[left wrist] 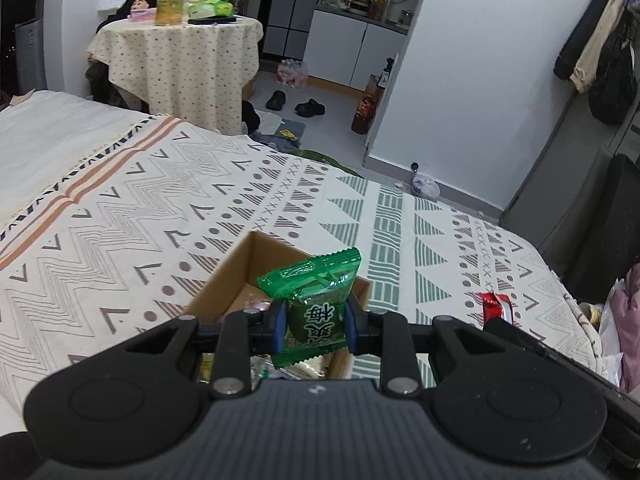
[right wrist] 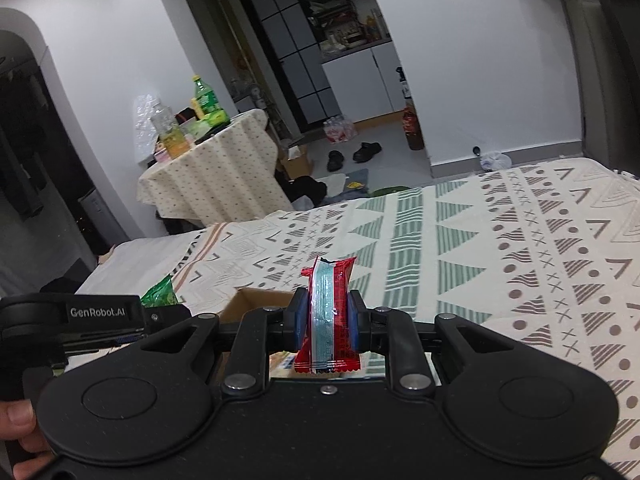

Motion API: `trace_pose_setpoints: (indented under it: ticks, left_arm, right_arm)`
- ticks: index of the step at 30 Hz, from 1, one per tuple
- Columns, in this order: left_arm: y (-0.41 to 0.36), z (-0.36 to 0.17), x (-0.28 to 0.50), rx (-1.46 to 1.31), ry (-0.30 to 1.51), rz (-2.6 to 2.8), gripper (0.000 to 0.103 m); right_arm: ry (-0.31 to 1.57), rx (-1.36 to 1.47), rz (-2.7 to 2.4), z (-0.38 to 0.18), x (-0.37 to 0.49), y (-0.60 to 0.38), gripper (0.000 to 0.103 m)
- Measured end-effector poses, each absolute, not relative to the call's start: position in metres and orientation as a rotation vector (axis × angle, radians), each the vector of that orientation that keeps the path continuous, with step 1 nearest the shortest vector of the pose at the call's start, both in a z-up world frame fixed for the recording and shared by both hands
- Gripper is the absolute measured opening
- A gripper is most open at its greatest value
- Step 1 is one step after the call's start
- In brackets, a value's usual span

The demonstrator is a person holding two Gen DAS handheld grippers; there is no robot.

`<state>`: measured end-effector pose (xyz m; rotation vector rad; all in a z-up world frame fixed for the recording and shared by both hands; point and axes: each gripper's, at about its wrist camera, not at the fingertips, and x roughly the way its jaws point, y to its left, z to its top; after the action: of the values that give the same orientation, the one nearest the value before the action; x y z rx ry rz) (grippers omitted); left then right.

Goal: Organize snacks
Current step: 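Carry both candies over the cardboard box and open both tools to drop them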

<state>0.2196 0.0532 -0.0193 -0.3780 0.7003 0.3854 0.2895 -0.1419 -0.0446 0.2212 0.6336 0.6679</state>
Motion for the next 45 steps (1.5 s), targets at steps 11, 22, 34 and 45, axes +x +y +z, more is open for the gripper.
trace_pose_setpoints:
  ticks: [11,22,34,45]
  left_arm:
    - [0.097,-0.026,0.202,-0.429,0.715,0.388,0.027]
    - [0.130,-0.052,0.222,-0.476,0.765,0.332,0.027]
    - [0.150,-0.063,0.253,-0.484,0.768,0.271,0.043]
    - [0.176,-0.065,0.237,-0.496,0.803,0.294,0.058]
  right_arm:
    - [0.657,0.198,0.734,-0.047,0.275,-0.108,0.020]
    - [0.690,0.185,0.719,-0.055,0.281,-0.082,0.021]
    - [0.734,0.143,0.691,-0.069,0.299,-0.055,0.020]
    - [0.789,0.146,0.692,-0.073,0.292,-0.039,0.021]
